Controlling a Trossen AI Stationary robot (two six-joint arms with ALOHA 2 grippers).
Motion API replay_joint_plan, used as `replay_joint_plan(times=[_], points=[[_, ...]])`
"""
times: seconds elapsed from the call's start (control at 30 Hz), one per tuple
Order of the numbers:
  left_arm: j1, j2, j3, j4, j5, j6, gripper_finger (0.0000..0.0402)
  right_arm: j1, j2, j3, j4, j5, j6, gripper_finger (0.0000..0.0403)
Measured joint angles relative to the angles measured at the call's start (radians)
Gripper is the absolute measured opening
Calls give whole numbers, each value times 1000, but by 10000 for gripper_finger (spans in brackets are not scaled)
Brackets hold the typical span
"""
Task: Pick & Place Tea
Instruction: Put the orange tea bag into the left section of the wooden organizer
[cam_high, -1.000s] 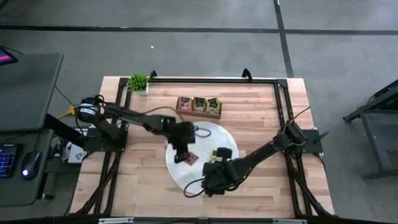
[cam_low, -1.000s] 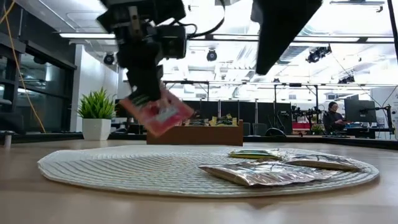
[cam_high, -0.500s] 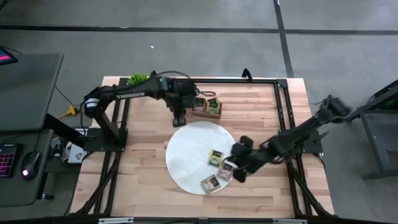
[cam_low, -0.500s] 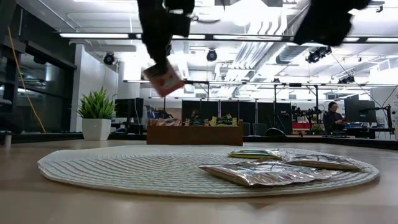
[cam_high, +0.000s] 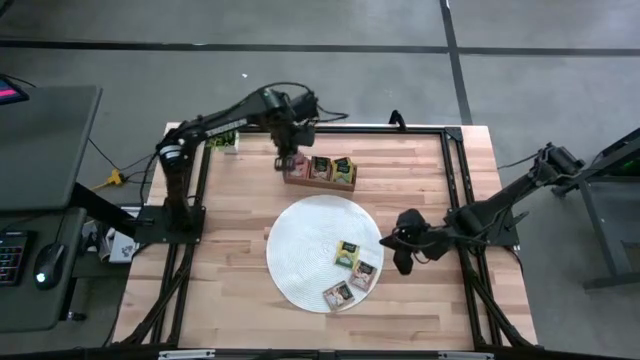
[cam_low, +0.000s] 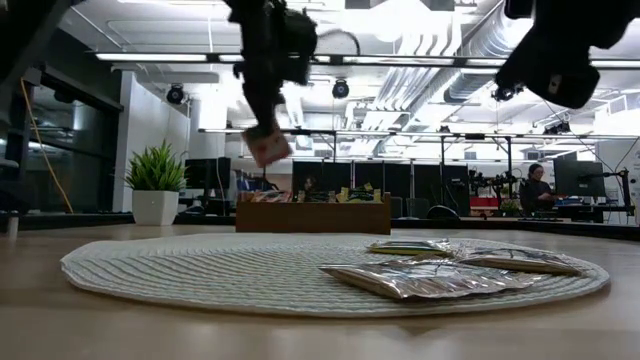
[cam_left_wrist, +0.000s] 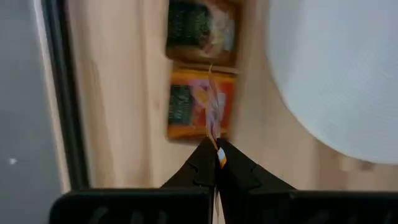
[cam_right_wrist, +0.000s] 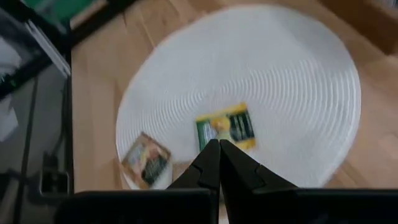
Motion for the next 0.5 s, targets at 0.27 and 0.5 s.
replay_joint_plan(times=[0.27, 0.5], points=[[12, 106, 34, -41, -105, 146, 0, 0, 11, 1, 89, 116, 10, 0], [-15, 157, 35, -18, -133, 233, 0, -11, 12, 1, 88, 173, 51, 0]])
